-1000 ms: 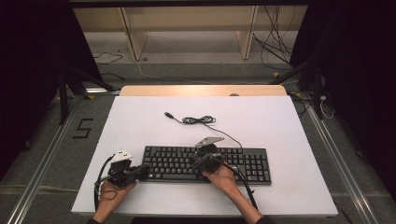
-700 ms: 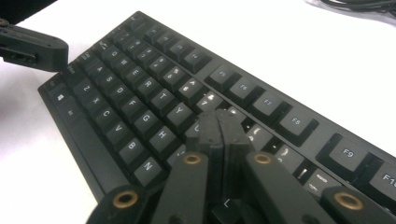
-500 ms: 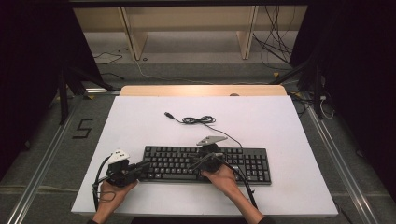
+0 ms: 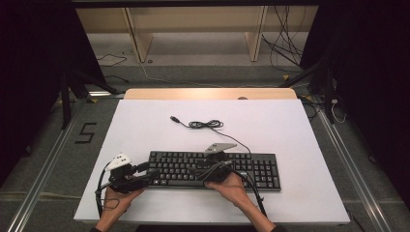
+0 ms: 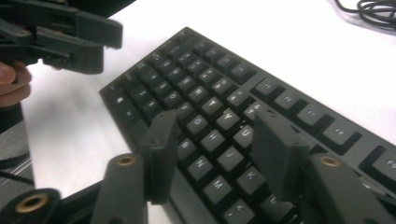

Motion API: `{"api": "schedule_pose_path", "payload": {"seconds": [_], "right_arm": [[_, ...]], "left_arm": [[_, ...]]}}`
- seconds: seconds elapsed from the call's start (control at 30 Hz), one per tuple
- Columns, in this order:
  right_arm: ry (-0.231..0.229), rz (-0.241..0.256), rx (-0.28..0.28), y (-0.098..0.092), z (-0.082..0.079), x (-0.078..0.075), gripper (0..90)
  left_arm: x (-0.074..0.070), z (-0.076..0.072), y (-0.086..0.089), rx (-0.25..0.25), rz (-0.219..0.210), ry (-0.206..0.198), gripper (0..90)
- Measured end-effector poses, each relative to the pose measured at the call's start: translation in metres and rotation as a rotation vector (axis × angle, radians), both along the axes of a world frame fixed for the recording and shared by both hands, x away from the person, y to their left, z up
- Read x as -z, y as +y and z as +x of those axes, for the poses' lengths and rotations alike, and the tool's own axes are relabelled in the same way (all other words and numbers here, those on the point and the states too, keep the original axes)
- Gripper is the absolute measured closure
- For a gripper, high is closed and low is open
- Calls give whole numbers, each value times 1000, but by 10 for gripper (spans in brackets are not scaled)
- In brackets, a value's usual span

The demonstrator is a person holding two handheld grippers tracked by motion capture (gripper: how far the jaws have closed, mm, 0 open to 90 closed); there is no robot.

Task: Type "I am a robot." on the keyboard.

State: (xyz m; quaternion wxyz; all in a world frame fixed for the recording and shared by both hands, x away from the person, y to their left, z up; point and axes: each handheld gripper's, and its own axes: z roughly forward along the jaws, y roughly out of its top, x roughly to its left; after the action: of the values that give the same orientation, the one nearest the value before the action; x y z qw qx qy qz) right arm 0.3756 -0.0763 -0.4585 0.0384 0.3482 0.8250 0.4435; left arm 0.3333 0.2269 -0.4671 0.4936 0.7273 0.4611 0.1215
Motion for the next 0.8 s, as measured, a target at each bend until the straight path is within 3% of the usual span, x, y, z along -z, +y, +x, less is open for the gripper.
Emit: {"api": "schedule_pose_path", "payload": {"seconds": [0.53,0.8], "right_arm": [[-2,9,-47,4,-14,-1,559],[-3,-3,-71,7,-22,2,789]], "left_arm": [[-3,-2,0,0,-32,-36,304],[-3,-2,0,0,-41,-41,290]]}}
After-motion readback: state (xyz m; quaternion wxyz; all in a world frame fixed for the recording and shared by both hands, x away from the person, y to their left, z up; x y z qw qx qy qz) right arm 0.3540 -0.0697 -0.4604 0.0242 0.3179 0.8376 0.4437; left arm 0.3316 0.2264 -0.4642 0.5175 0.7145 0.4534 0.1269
